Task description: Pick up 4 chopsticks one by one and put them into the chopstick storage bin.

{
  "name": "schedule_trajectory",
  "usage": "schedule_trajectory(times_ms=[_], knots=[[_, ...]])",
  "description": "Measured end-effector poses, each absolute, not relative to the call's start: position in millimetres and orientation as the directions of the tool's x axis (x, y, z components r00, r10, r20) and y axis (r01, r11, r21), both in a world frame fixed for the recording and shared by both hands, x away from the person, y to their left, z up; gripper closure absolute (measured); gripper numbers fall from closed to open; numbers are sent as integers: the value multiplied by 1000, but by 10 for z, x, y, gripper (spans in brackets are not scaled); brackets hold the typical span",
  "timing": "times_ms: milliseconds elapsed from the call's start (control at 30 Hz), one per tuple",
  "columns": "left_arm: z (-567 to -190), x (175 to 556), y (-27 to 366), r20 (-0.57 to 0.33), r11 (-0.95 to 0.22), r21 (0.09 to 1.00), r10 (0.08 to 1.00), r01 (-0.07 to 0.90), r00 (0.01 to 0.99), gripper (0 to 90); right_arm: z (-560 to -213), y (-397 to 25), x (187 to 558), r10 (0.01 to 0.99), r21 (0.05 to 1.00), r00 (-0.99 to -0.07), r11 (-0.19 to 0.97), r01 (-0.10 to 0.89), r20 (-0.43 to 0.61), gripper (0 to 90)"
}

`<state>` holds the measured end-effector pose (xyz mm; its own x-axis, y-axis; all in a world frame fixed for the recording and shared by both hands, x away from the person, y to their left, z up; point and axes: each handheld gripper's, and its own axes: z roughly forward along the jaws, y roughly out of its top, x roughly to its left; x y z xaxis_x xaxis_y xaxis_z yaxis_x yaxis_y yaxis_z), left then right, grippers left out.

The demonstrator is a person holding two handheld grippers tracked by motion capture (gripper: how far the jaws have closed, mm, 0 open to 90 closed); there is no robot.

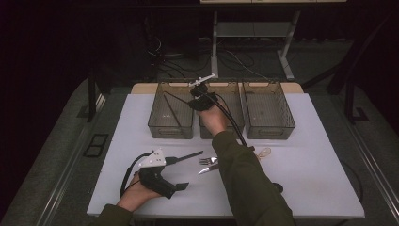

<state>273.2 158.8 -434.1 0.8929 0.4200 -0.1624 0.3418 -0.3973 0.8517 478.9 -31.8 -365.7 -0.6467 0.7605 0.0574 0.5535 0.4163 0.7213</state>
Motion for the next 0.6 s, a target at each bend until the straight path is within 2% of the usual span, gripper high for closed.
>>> schedule_trajectory(times_ms=[267,400,600], knots=[[-4339,2730,1587,-163,-400,851,417,341,894,0,-3731,-136,4823,760,717,-647,413,562,69,839],[-4340,2735,1591,-162,-399,851,416,340,895,0,-3733,-128,4815,750,718,-656,408,564,89,687],[-4341,2736,1590,-160,-401,851,417,339,895,0,-3661,-221,4798,741,730,-662,390,561,112,562]])
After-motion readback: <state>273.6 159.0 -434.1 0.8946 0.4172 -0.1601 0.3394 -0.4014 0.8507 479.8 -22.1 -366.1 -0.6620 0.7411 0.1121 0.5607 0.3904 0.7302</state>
